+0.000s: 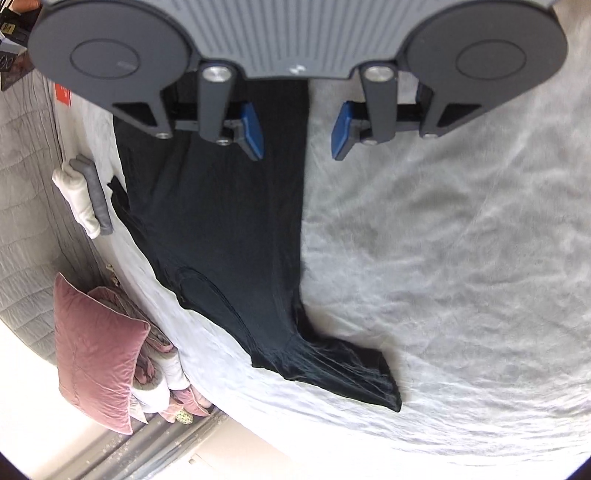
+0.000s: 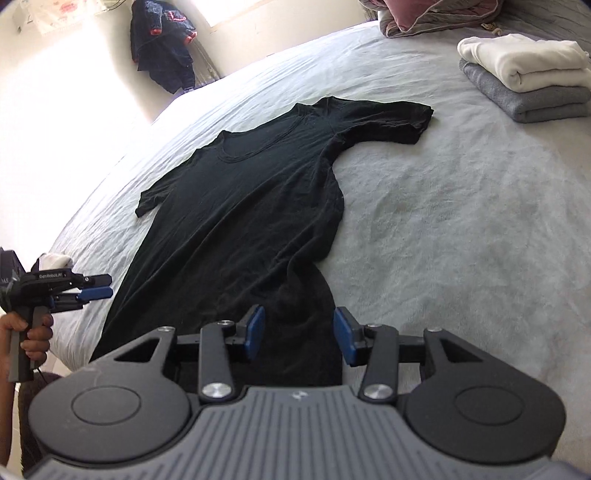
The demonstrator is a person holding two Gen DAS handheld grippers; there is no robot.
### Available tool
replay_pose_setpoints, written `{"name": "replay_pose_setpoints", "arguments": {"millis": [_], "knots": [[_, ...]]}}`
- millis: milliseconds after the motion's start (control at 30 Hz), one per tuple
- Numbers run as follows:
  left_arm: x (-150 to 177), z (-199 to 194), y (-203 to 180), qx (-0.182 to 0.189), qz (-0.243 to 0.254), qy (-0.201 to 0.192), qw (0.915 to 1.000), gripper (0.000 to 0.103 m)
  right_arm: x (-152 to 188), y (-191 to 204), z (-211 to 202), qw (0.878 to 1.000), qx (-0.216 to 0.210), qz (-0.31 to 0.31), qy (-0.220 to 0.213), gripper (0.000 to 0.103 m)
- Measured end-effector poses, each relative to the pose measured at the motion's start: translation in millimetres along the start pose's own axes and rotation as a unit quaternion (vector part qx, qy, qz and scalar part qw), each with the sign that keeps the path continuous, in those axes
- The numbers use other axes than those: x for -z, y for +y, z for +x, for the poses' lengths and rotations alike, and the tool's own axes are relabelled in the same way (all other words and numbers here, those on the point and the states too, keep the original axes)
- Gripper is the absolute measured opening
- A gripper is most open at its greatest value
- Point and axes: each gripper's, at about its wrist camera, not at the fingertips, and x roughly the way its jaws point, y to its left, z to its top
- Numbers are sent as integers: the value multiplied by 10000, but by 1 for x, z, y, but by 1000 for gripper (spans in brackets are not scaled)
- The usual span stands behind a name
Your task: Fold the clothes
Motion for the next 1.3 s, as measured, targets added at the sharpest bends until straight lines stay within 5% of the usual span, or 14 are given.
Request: {"name": "replay_pose_setpoints", "arguments": {"millis": [300,733,1000,1167,1300], "knots": [[-48,51,9,286,-654,-384,9967,39,-71,-37,67,9929,-37,1177,-148,46],[-69,92,4,631,-974,-950,9887,36,-96,-64,108,9689,-695,2300,-591,46],[-74,105,-1,724,-1080,-1018,9863,25,-90,-76,121,9405,-1016,3119,-885,24],[-72,111,9,852,-1482,-1041,9798,9,-91,-75,117,9433,-999,3033,-907,23],[-73,101,9,576,-1461,-1273,9793,2,-88,-78,111,9430,-804,3071,-994,3]]}}
